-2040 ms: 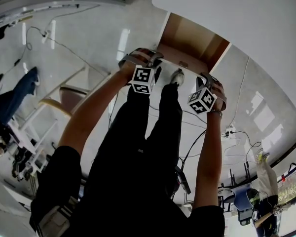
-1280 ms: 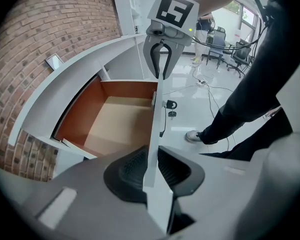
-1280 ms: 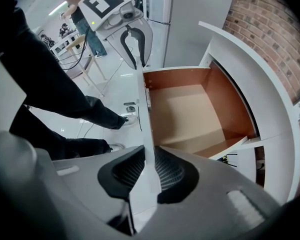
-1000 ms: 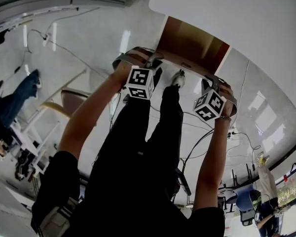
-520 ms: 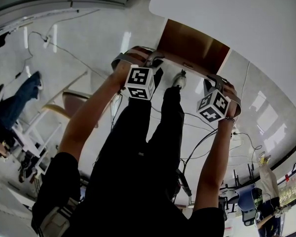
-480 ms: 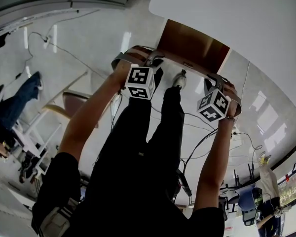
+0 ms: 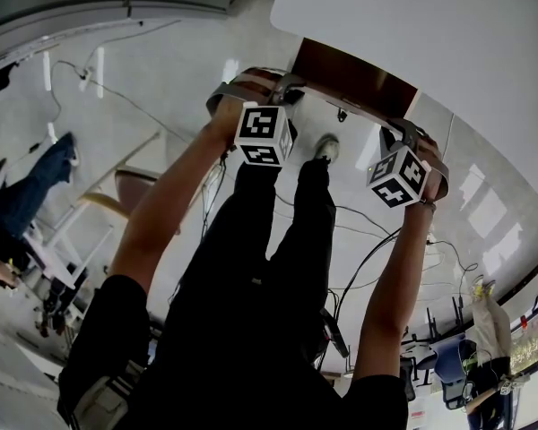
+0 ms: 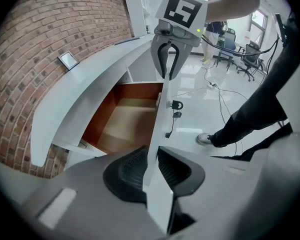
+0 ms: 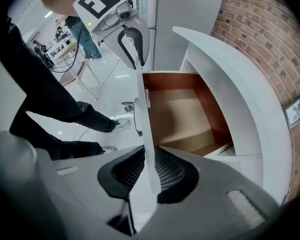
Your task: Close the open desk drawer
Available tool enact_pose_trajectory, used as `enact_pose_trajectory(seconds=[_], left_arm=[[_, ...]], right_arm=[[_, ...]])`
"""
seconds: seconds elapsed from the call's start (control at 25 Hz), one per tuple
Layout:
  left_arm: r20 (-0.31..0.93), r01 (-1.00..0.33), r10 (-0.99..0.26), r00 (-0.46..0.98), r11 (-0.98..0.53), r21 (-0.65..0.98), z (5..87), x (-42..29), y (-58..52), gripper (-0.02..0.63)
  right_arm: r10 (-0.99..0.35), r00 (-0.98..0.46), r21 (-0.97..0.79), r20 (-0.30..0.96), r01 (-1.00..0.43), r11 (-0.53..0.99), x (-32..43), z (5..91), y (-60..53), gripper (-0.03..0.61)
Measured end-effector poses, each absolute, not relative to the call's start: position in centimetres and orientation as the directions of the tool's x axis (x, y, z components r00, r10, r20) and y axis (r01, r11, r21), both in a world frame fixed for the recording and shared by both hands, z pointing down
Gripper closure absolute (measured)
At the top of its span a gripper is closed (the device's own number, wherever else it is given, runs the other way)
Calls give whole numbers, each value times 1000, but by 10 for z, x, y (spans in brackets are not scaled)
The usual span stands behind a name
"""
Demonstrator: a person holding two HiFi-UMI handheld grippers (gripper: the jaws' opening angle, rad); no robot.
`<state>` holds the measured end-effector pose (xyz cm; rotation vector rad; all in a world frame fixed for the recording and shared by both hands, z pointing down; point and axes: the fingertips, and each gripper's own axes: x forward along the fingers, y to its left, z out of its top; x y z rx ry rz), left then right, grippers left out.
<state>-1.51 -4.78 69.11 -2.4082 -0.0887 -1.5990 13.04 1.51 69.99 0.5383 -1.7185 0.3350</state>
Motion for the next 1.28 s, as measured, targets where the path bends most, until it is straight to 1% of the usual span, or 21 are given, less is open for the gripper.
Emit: enact_pose_trajectory(seconds=[0.48,1.28], left_arm=[[895,82,-196,401,-965,-248,697,0,-89,520],[859,-55,-316,403,-945,-322,694,10,-114,508]], right_arm=[[-258,-102,159,961,-559,814,146,708,-21,508],[-419,-12,334,908,-584,740,160,704,-47,495]])
